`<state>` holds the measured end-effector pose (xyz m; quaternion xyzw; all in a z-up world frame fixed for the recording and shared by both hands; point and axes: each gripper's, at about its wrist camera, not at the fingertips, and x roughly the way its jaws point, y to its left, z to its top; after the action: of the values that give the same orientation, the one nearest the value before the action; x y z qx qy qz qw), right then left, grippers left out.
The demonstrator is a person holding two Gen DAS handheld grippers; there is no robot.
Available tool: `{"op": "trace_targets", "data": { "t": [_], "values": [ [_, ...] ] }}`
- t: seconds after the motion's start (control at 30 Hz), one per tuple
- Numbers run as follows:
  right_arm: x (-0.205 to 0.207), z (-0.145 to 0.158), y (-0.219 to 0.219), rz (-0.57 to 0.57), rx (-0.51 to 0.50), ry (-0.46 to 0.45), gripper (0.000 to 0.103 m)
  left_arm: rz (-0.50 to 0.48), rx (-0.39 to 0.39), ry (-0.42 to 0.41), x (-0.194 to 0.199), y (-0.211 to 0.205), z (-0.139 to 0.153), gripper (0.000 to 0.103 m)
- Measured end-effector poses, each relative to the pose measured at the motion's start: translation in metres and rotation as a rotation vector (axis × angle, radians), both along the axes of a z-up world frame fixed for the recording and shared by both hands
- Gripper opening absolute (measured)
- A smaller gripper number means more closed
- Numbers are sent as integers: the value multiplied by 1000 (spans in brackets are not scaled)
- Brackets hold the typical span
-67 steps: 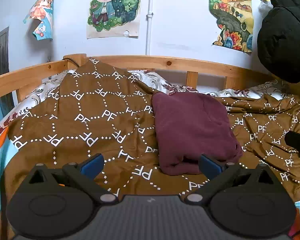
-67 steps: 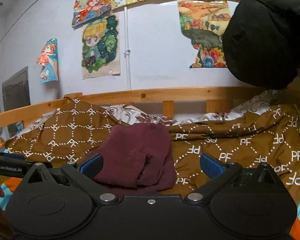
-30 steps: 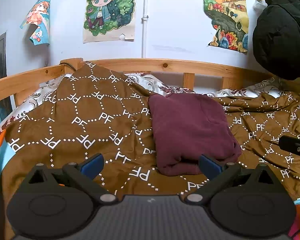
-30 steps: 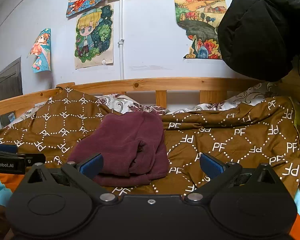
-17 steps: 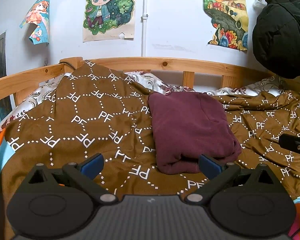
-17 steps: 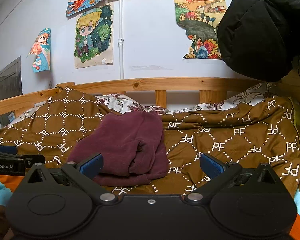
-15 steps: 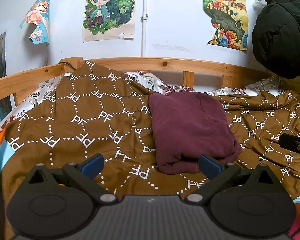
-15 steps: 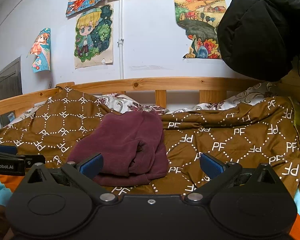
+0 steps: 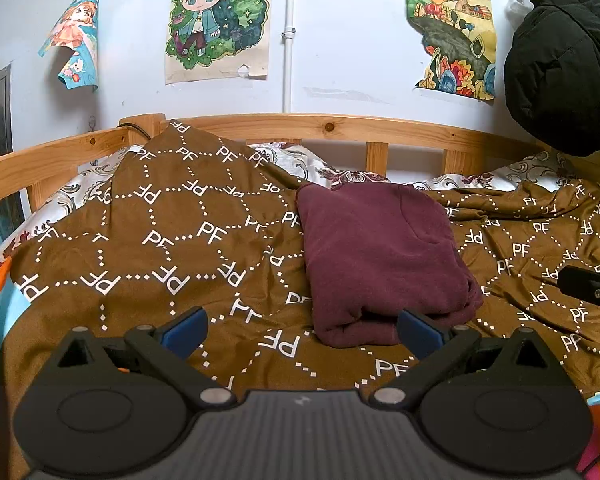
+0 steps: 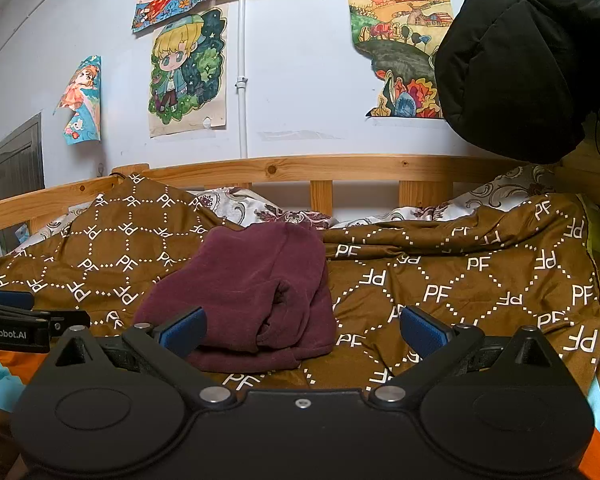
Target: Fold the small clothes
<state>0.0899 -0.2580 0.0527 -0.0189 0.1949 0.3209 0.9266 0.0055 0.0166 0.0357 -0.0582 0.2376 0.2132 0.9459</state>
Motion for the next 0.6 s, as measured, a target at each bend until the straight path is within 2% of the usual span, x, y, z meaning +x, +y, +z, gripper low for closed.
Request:
{"op": "trace_targets", "data": {
  "t": [0.6],
  "values": [
    [1,0,-2,-4,2,-4,102,1,1,1,0,0,0,102]
  ]
}}
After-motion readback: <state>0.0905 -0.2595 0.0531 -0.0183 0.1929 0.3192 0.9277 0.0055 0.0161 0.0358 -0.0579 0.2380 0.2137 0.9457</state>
